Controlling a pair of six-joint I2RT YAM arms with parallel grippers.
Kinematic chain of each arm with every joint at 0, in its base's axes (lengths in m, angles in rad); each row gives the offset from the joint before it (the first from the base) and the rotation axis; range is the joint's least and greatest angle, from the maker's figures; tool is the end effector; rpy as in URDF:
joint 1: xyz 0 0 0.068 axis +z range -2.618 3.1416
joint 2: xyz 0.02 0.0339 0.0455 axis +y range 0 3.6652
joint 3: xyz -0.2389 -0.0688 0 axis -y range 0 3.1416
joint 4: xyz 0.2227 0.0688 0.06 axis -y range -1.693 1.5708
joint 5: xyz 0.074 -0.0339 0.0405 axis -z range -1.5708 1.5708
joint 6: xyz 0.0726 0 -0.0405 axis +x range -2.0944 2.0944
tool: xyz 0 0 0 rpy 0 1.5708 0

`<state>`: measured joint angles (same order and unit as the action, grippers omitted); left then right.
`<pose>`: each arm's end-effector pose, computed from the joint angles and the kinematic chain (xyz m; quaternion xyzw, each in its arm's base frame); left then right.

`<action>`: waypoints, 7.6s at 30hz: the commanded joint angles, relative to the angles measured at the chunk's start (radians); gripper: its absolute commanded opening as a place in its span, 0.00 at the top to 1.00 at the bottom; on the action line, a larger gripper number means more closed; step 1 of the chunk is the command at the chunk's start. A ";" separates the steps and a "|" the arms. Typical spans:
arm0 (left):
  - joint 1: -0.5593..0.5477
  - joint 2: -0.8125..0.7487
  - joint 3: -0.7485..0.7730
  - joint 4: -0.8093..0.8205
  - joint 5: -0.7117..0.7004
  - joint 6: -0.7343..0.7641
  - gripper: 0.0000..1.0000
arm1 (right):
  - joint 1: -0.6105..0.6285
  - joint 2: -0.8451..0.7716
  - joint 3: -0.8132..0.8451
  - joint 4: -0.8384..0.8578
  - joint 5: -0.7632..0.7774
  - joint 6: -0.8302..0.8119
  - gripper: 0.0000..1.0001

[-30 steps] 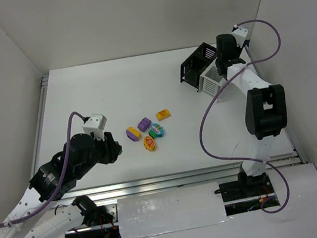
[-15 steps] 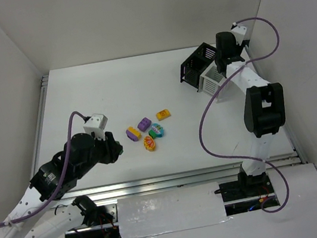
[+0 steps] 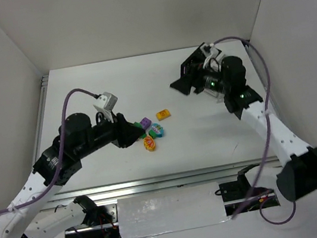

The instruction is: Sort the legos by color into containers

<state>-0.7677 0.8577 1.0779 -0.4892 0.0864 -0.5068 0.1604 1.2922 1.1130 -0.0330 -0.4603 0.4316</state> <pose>0.1460 -0.1497 0.3625 0.1293 0.7846 -0.3878 0.4661 0.3108 0.0830 0.3332 -0.0396 0.7699 0.3482 0.5333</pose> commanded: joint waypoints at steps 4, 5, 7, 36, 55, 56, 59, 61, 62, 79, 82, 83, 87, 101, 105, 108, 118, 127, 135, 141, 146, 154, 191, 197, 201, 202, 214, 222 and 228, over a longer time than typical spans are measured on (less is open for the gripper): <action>0.030 0.027 0.120 0.280 0.323 -0.074 1.00 | 0.267 -0.278 -0.245 0.324 -0.564 0.215 0.18; 0.033 0.043 0.129 0.311 0.344 -0.085 1.00 | 0.296 -0.293 -0.258 0.400 -0.586 0.240 0.18; 0.036 0.064 0.137 0.331 0.393 -0.125 1.00 | 0.347 -0.332 -0.291 0.471 -0.618 0.313 0.17; 0.038 0.093 0.016 0.526 0.470 -0.236 1.00 | 0.495 -0.258 -0.222 0.631 -0.456 0.463 0.63; 0.038 0.050 0.319 -0.130 -0.513 -0.211 0.00 | 0.415 -0.245 -0.288 0.266 -0.214 0.210 1.00; 0.038 0.046 0.327 -0.167 -0.561 -0.210 0.01 | 0.368 -0.243 -0.265 0.169 -0.172 0.179 1.00; 0.038 0.012 0.309 -0.262 -0.672 -0.179 0.01 | 0.254 -0.219 -0.178 -0.063 0.049 0.109 1.00; 0.038 -0.015 0.263 -0.328 -0.735 -0.168 0.00 | 0.150 -0.173 -0.118 -0.170 0.130 0.060 1.00; 0.038 -0.041 0.216 -0.348 -0.747 -0.164 0.00 | 0.122 -0.154 -0.102 -0.189 0.159 0.050 1.00; 0.068 -0.022 -0.070 -0.351 -0.765 -0.118 0.00 | -0.133 0.304 0.362 -0.484 0.577 0.022 1.00; 0.111 -0.002 -0.073 -0.335 -0.728 -0.095 0.00 | -0.134 0.404 0.470 -0.521 0.606 0.012 1.00; 0.120 -0.003 -0.079 -0.321 -0.715 -0.088 0.00 | -0.134 0.427 0.496 -0.531 0.612 0.013 1.00; 0.145 -0.008 -0.087 -0.301 -0.665 -0.064 0.00 | -0.139 0.535 0.620 -0.599 0.641 0.013 1.00; 0.182 0.015 -0.088 -0.285 -0.616 -0.044 0.00 | -0.139 0.380 0.352 -0.488 0.612 0.038 0.94; 0.182 0.012 -0.090 -0.284 -0.619 -0.045 0.00 | -0.139 0.383 0.341 -0.489 0.588 0.032 0.85; 0.182 0.014 -0.092 -0.287 -0.620 -0.047 0.01 | -0.140 0.375 0.353 -0.484 0.589 0.026 0.60; 0.182 0.017 -0.092 -0.284 -0.619 -0.050 0.00 | -0.150 0.410 0.438 -0.522 0.594 0.007 0.32; 0.183 0.052 -0.084 -0.285 -0.616 -0.053 0.00 | 0.025 0.274 0.334 -0.525 0.465 -0.039 0.20; 0.189 0.056 -0.082 -0.305 -0.663 -0.085 0.01 | 0.371 0.300 0.199 -0.423 0.328 -0.143 0.19; 0.189 0.040 -0.088 -0.296 -0.652 -0.079 0.00 | 0.459 0.432 0.254 -0.427 0.330 -0.159 0.17; 0.188 0.029 -0.093 -0.287 -0.643 -0.078 0.01 | 0.507 0.513 0.271 -0.432 0.365 -0.163 0.15; 0.188 0.056 -0.093 -0.285 -0.629 -0.070 0.01 | 0.557 0.578 0.300 -0.433 0.411 -0.165 0.15; 0.186 0.046 -0.099 -0.270 -0.594 -0.049 0.00 | 0.602 0.707 0.329 -0.478 0.545 -0.142 0.35; 0.188 0.044 -0.095 -0.269 -0.590 -0.052 0.00 | 0.600 0.656 0.297 -0.446 0.589 -0.133 0.61; 0.189 0.034 -0.084 -0.252 -0.536 -0.071 0.00 | 0.600 0.526 0.202 -0.369 0.620 -0.122 0.75; 0.189 0.032 -0.078 -0.233 -0.499 -0.073 0.01 | 0.602 0.503 0.186 -0.343 0.632 -0.119 0.77; 0.194 0.056 0.051 -0.016 -0.094 -0.315 0.00 | 0.668 -0.017 -0.119 -0.136 0.477 -0.188 0.82; 0.192 0.152 0.062 0.092 0.078 -0.398 0.06 | 0.761 -0.192 -0.162 -0.064 0.419 -0.175 0.82; 0.192 0.185 0.011 0.173 0.210 -0.404 0.10 | 0.803 -0.192 -0.113 -0.077 0.439 -0.180 0.82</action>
<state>-0.5774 1.0355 1.0924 -0.4088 0.1913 -0.8925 0.9470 1.1110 0.9619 -0.1604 -0.0227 0.2630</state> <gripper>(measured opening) 0.903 0.696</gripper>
